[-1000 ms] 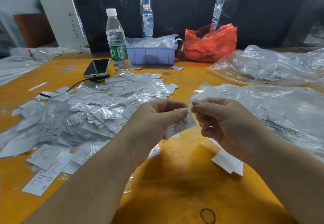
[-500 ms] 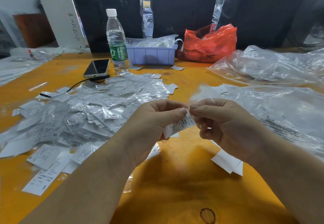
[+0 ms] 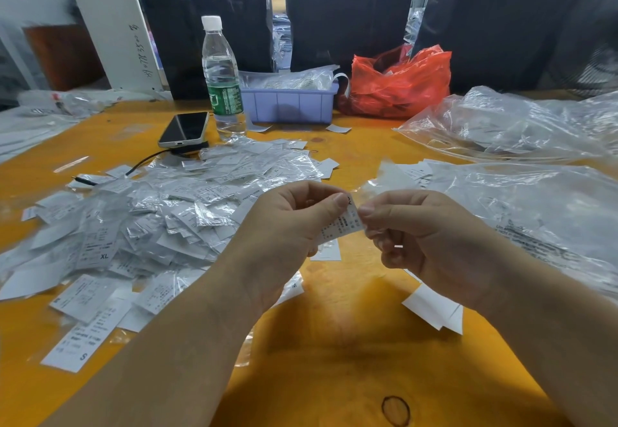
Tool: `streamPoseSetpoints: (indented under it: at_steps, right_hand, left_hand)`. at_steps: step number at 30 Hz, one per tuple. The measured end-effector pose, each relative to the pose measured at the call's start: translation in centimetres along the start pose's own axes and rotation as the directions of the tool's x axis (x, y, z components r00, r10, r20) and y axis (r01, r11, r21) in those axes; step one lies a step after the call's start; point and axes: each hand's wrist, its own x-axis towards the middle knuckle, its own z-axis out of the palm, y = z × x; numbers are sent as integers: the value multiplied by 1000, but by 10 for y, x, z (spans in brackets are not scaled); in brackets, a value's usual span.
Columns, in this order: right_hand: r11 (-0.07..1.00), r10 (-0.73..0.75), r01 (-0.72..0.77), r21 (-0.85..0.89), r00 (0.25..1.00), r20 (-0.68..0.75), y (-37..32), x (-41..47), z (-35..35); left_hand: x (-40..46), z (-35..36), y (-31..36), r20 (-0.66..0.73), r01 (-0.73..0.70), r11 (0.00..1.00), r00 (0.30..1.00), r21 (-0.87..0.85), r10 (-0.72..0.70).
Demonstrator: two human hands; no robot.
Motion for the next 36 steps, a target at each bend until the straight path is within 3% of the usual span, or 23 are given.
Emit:
streamPoseSetpoints:
  at_steps: [11, 18, 36]
  right_hand:
    - [1000, -23, 24, 15, 999, -47, 1, 0, -1]
    - [1000, -23, 23, 8, 999, -24, 0, -1, -2]
    - [995, -68, 66, -69, 997, -26, 6, 0, 1]
  left_hand:
    - [0, -1, -3, 122, -3, 995, 992, 103, -10]
    - [0, -2, -1, 204, 59, 998, 977, 38, -65]
    - [4, 5, -9, 66, 49, 987, 997, -150, -40]
